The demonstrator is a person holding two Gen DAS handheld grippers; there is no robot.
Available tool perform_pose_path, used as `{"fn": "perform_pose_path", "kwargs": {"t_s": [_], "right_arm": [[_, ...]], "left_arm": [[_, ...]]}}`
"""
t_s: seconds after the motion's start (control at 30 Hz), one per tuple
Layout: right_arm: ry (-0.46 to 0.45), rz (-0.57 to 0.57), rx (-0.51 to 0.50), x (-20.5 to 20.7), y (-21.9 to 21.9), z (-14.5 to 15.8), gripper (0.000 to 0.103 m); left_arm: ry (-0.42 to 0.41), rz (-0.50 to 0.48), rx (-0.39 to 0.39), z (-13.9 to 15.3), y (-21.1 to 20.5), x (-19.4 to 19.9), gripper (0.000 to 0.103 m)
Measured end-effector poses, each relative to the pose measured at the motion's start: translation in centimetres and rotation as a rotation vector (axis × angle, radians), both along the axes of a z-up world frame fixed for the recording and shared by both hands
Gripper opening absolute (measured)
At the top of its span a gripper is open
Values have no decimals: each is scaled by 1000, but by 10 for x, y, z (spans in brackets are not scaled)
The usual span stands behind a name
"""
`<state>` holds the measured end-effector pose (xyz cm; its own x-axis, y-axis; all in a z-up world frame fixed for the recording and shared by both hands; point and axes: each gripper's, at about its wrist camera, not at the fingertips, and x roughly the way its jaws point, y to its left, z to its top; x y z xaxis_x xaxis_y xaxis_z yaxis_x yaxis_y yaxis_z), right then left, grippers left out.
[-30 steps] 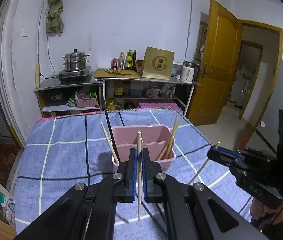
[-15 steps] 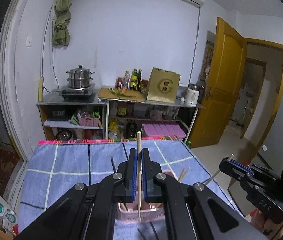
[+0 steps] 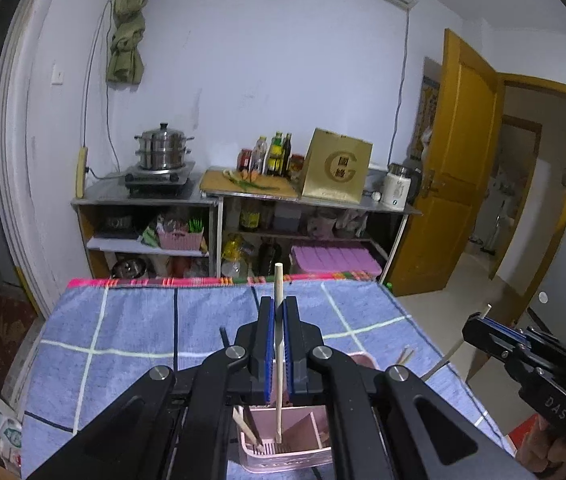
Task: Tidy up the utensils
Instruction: 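Lower both bamboo chopsticks into the basket and open both grippers, then move both open grippers back down to the remaining table chopsticks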
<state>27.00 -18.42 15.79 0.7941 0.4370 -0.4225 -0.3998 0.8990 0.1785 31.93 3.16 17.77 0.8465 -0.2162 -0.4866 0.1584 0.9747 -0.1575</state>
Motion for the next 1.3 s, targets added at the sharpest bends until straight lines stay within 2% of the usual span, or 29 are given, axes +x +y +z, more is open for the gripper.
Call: {"fn": "perform_pose_path", "kwargs": {"t_s": [0.33, 0.6, 0.7, 0.77, 0.97, 1.17, 1.3], "right_arm": [[125, 12, -43, 17, 1, -53, 5], [156, 6, -48, 19, -6, -60, 5], [157, -6, -55, 15, -9, -60, 10], [151, -6, -53, 10, -10, -59, 14], [118, -8, -34, -11, -21, -50, 15], [78, 1, -19, -45, -32, -43, 15], [63, 8, -18, -70, -38, -48, 15]], "left_arm": [[86, 11, 17, -51, 2, 15, 4], [118, 16, 21, -65, 2, 14, 4], [119, 15, 19, -65, 2, 10, 5], [114, 18, 26, -64, 2, 5, 6], [72, 24, 31, -56, 4, -25, 14], [27, 14, 23, -50, 6, -68, 16], [20, 0, 11, -58, 6, -99, 16]]}}
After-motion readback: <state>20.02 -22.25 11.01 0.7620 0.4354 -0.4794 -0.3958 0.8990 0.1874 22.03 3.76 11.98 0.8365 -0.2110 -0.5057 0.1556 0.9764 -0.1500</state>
